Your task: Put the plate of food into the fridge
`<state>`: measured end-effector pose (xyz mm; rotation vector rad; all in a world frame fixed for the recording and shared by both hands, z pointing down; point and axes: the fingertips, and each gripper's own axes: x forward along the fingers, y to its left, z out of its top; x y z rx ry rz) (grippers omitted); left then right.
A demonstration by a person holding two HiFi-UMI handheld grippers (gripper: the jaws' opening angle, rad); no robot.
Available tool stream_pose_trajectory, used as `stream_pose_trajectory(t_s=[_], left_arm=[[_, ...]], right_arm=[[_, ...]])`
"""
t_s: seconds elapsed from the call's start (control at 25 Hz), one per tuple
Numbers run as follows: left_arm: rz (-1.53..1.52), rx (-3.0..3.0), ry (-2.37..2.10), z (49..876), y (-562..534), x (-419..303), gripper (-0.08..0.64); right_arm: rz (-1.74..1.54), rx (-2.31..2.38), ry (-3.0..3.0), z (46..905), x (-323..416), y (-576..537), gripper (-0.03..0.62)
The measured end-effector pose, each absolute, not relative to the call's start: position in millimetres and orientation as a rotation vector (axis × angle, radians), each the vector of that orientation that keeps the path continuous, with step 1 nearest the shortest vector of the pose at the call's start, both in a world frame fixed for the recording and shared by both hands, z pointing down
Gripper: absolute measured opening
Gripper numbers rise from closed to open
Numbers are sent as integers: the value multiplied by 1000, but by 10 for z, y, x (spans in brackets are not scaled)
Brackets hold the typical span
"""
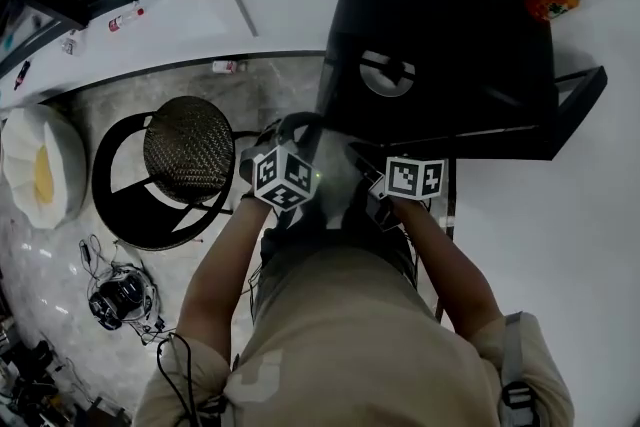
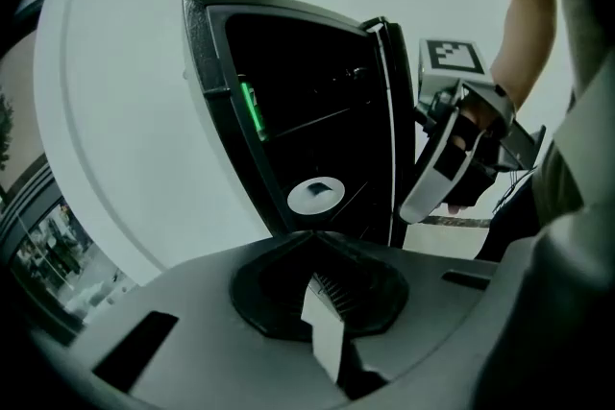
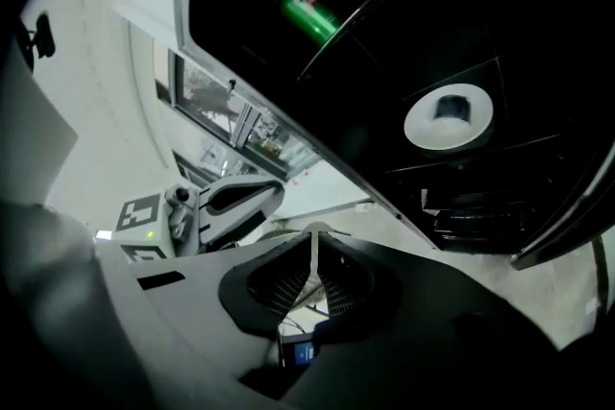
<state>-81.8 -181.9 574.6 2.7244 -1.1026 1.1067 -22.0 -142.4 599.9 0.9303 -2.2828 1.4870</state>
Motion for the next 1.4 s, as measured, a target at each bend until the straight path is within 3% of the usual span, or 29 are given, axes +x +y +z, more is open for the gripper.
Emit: stream_pose_trajectory(t_s=[0.56, 1.4], left_arm=[[918, 2761, -1039, 5567, -1510, -963, 9], [920, 2816, -1122, 5293, -1337, -906, 9]], right_arm=[[1022, 677, -2329, 5765, -778, -995, 35], [762, 725, -2416, 5452, -778, -797, 35]])
